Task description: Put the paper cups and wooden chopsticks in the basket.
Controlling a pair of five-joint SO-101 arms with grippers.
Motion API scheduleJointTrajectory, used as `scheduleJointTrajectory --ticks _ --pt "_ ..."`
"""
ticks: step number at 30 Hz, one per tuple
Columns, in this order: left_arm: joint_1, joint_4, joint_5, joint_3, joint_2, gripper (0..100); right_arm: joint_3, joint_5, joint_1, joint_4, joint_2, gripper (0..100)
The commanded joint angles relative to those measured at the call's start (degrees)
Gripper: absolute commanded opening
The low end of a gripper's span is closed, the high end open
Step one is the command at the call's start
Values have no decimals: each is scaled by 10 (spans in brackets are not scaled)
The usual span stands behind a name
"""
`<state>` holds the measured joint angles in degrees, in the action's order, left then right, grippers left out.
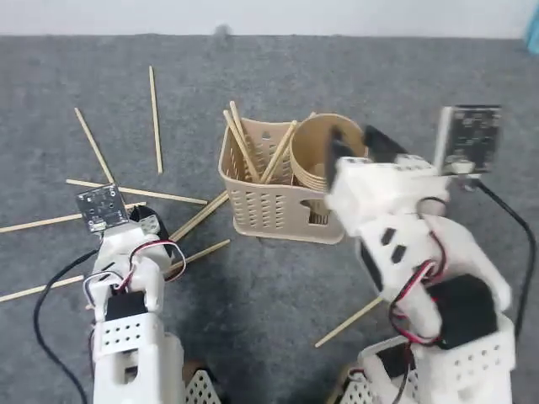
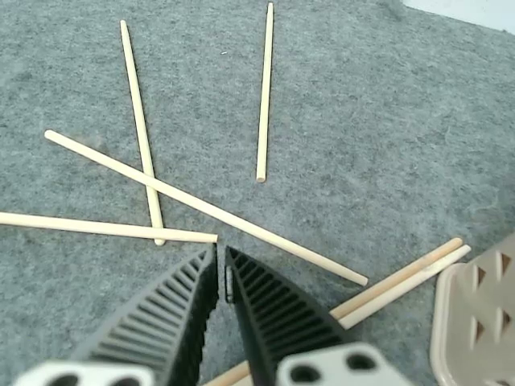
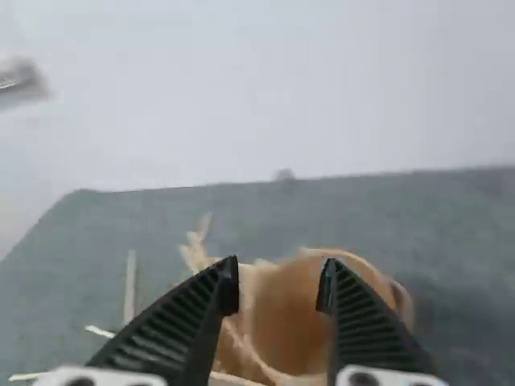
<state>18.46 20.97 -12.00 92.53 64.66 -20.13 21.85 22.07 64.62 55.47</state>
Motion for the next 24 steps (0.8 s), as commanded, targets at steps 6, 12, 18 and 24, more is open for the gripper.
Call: scheduleJointTrajectory --ticks 6,12,18,24 --pt "0 -18 5 -3 10 13 27 14 -121 225 9 169" --pt "-1 -18 5 -3 10 13 -42 48 -177 303 8 169" --pt "-1 -18 5 -3 10 13 -190 52 -217 245 8 169" --pt "-1 -18 5 -3 10 13 -247 40 -226 217 8 169"
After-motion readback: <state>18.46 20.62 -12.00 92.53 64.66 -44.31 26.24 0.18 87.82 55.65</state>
